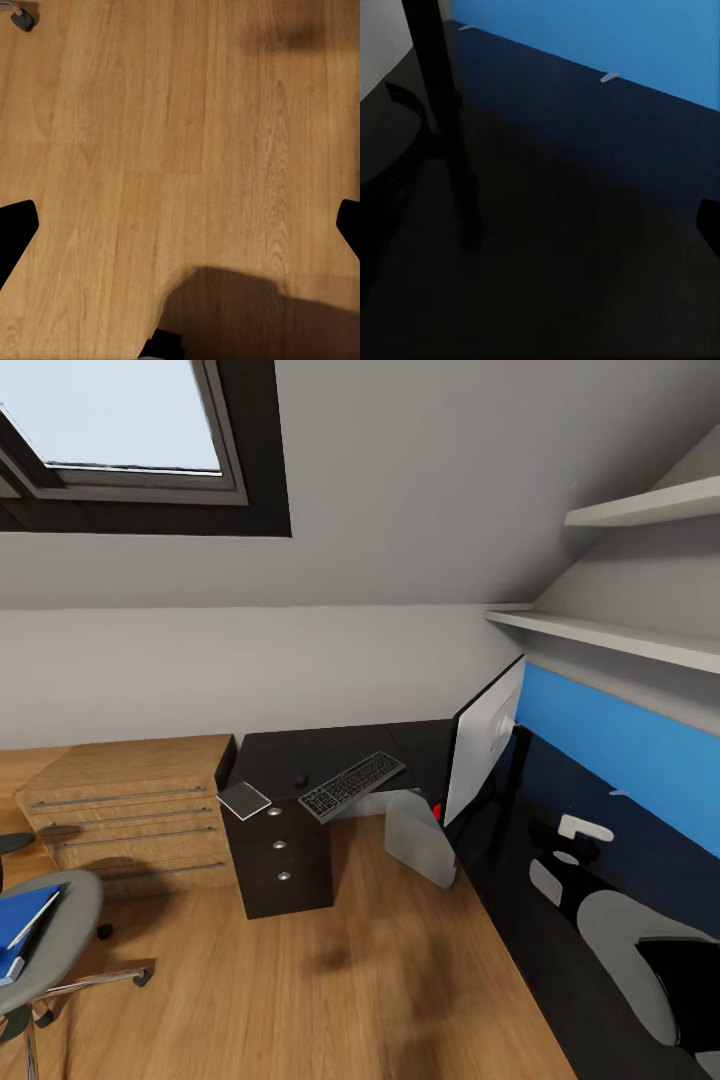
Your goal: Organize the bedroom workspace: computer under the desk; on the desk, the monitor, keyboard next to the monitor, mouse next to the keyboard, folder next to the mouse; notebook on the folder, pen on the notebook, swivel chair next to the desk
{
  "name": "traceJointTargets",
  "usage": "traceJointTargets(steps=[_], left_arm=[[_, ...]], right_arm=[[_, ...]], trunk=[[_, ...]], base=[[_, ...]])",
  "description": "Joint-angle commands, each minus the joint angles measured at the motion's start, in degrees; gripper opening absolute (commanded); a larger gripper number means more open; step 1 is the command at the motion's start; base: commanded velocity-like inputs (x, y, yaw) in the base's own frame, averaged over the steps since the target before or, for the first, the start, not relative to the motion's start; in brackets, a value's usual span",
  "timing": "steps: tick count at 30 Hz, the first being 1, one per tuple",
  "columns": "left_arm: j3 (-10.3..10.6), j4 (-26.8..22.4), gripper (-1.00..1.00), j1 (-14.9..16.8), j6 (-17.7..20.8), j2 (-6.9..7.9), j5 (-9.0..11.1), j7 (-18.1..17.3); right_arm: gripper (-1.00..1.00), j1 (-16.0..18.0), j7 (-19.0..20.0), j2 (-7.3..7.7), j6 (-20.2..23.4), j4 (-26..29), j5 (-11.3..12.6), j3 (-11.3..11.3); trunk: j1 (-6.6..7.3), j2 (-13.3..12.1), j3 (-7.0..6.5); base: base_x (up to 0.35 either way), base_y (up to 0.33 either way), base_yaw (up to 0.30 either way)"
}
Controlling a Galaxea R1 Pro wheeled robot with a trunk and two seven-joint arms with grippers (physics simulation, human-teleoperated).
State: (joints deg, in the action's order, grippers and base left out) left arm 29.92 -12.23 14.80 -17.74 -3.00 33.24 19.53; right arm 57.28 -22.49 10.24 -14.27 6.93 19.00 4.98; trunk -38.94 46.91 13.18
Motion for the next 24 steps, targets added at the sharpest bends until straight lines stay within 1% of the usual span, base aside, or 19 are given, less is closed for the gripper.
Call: traceJointTargets(steps=[1,4,6,7,8,10,11,12,15,24], left_arm=[[0.46,0.01,1.00,0.05,-0.19,0.03,0.39,0.33],[0.43,0.01,1.00,0.05,-0.19,0.07,0.37,0.32],[0.51,0.01,1.00,0.05,-0.22,0.05,0.30,0.24],[0.57,0.01,1.00,0.05,-0.24,0.04,0.20,0.16],[0.68,0.01,1.00,0.05,-0.26,0.02,0.03,0.01],[0.71,0.01,1.00,0.05,-0.26,0.02,-0.02,-0.03],[0.72,0.01,1.00,0.05,-0.27,0.03,-0.05,-0.06],[0.74,0.01,1.00,0.05,-0.27,0.07,-0.09,-0.09],[0.78,0.01,1.00,0.05,-0.27,0.09,-0.10,-0.10],[0.84,0.01,1.00,0.05,-0.27,0.18,-0.11,-0.10]], right_arm=[[1.00,0.01,-0.09,-0.04,-0.36,-0.08,0.62,0.52],[1.00,-0.05,0.00,-0.08,-1.30,-0.17,0.55,0.62],[1.00,-0.23,0.86,0.27,-2.83,-0.26,0.10,0.78],[1.00,-0.47,2.79,0.73,-3.82,-0.32,-0.41,0.82],[1.00,-1.07,10.06,2.34,-6.75,-0.62,-1.64,0.84],[1.00,-1.31,13.07,3.20,-8.05,-0.98,-1.99,0.83],[1.00,-1.46,15.07,4.11,-8.98,-1.57,-2.17,0.83],[1.00,-1.64,17.51,5.60,-10.21,-2.62,-2.38,0.82],[1.00,-1.70,18.36,6.05,-10.65,-3.00,-2.50,0.82],[1.00,-1.73,18.72,6.26,-10.77,-3.22,-2.62,0.82]], trunk=[[-0.01,0.06,0.08],[-0.01,0.06,0.08],[-0.01,0.06,0.08],[-0.01,0.06,0.08],[-0.01,0.06,0.08],[-0.01,0.06,0.08],[-0.01,0.06,0.08],[-0.01,0.06,0.08],[-0.01,0.06,0.08],[-0.01,0.06,0.08]], base=[[0.000,0.000,0.000],[0.000,0.000,0.000],[0.000,0.000,0.000],[0.000,0.000,0.000],[0.000,0.000,0.000],[0.000,0.000,0.000],[0.000,0.000,0.000],[0.000,0.000,0.000],[0.000,0.000,0.000],[0.000,0.000,0.000]])
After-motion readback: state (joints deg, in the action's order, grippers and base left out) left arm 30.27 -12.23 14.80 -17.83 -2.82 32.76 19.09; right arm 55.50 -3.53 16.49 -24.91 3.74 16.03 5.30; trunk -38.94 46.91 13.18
